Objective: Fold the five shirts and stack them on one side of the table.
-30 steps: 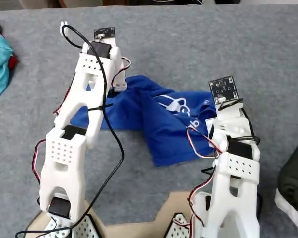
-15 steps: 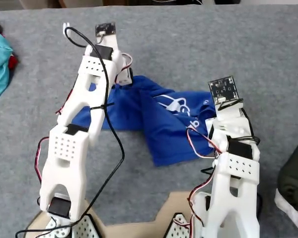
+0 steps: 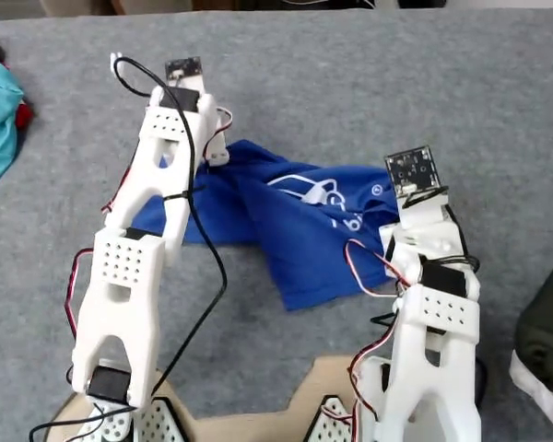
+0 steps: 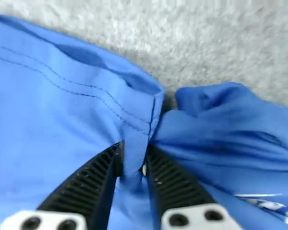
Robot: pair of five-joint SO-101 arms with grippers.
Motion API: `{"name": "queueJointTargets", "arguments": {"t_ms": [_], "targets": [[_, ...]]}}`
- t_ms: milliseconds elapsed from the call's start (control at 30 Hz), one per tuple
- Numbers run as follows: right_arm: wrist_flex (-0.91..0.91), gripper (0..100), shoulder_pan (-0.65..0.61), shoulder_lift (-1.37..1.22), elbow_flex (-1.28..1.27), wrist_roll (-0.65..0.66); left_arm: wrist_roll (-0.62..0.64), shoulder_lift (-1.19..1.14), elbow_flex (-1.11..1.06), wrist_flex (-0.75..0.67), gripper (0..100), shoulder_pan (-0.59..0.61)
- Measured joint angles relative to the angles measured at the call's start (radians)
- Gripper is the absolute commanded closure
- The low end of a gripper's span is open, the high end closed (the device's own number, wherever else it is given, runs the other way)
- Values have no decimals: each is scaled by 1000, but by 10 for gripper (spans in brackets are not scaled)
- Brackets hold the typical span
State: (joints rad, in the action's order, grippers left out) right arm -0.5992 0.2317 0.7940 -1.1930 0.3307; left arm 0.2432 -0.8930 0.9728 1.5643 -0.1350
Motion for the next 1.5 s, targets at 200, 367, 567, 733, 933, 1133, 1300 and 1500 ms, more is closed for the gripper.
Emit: {"name": "queueJointTargets", "arguments": {"t_ms": [200,367,567,733,933,1133,1300,1500], "targets": [[0,993,0,0,-2,0,0,0,224,130,969,0],[0,993,0,0,-2,0,0,-2,328,175,970,-11],[-21,991,0,0,-2,0,-38,-2,525,180,970,-11],[-72,991,0,0,-2,0,-146,40,635,161,970,-21],[-120,991,0,0,-2,0,-230,221,647,75,970,-37],[-215,990,0,0,26,0,-304,388,649,8,970,-117],[-411,989,0,0,175,0,-385,473,651,95,970,-293],[-687,962,0,0,408,0,-431,480,651,184,970,-468]]}}
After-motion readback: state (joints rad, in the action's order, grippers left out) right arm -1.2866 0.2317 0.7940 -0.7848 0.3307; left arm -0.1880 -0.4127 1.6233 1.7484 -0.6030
